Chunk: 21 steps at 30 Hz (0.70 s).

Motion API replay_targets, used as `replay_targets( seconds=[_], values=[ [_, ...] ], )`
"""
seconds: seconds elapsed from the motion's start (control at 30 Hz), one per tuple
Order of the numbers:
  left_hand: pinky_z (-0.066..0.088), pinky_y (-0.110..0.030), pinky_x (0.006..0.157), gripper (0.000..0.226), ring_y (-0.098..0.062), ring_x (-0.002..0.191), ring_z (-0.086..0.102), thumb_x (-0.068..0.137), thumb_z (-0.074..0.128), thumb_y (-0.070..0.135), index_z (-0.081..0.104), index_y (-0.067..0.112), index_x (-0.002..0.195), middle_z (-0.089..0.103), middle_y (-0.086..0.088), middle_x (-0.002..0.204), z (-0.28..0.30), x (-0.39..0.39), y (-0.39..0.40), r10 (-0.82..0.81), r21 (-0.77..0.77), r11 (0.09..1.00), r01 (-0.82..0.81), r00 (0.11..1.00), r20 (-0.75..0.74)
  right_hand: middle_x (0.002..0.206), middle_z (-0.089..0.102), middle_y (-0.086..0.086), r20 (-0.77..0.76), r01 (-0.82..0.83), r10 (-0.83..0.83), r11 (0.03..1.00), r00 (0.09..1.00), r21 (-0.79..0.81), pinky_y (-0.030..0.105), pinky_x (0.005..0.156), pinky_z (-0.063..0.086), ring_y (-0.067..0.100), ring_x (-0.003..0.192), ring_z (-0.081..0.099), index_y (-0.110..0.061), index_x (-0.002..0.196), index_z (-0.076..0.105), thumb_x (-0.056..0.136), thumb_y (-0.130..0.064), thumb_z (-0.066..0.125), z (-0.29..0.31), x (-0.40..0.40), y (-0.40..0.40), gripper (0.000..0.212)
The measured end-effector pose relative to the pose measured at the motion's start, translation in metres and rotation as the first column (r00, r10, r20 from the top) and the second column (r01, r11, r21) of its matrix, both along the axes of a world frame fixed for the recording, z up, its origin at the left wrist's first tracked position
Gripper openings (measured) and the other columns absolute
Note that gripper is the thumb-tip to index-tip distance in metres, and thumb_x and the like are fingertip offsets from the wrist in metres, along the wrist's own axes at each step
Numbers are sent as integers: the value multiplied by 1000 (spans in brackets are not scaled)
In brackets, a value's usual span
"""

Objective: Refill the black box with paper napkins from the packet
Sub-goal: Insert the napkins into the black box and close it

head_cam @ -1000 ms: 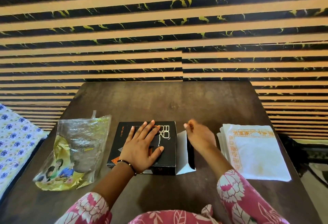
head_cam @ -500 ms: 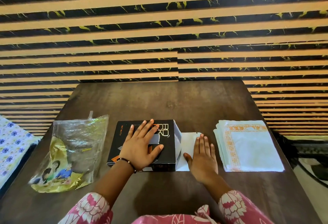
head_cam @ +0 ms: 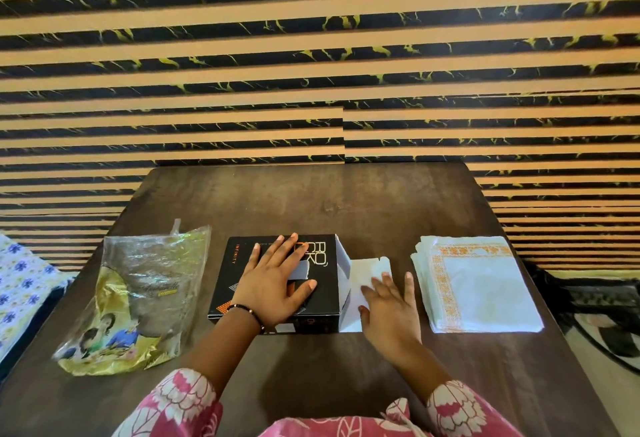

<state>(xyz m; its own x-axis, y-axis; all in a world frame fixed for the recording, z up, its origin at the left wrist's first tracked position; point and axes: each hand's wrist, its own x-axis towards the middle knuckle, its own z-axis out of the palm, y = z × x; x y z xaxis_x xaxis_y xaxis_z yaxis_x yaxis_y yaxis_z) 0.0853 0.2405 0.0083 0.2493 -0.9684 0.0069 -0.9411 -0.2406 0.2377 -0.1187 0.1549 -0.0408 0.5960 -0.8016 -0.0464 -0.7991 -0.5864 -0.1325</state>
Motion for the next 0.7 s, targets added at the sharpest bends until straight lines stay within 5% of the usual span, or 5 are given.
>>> replay_targets(
  seconds=[0.13,0.23,0.37,0.5,0.7],
  values=[
    [-10,-42,115,79,-11,143,-3,75,12,70,14,32,145,3,10,157,1,0,-1,1,4,1000,-1,1000,2,136,53,-4,342,-118,-21,918,939,378,38,117,15,20,129,46,-27,128,49,92,-20,50,6,1,5,36],
    [-10,-43,115,80,-11,144,-3,75,10,70,14,33,145,3,10,157,1,-1,-1,7,9,1000,-7,1000,3,104,68,4,463,-99,-222,814,858,573,15,91,47,15,98,63,-19,99,66,90,-7,51,8,-10,-2,20],
    [-12,-47,114,81,-12,144,-2,74,9,71,14,33,144,4,10,157,2,-2,-1,30,8,1000,-30,1000,0,70,62,0,391,3,-511,611,765,792,23,72,57,12,67,58,-11,65,68,84,4,52,20,-20,-10,28],
    [-10,-48,116,94,-12,144,-3,67,1,84,14,33,145,1,9,157,3,-2,2,5,7,1000,-5,1000,11,78,68,1,261,-87,-405,400,876,912,20,71,58,11,65,68,-12,68,69,83,10,43,26,-11,10,37],
    [-24,-52,109,109,-17,140,-21,59,-6,89,9,25,146,3,4,157,11,-5,7,-116,39,993,112,987,112,98,67,-6,304,-172,-263,427,916,888,21,70,52,9,77,66,-24,91,69,92,-5,42,23,1,28,33]
  ],
)
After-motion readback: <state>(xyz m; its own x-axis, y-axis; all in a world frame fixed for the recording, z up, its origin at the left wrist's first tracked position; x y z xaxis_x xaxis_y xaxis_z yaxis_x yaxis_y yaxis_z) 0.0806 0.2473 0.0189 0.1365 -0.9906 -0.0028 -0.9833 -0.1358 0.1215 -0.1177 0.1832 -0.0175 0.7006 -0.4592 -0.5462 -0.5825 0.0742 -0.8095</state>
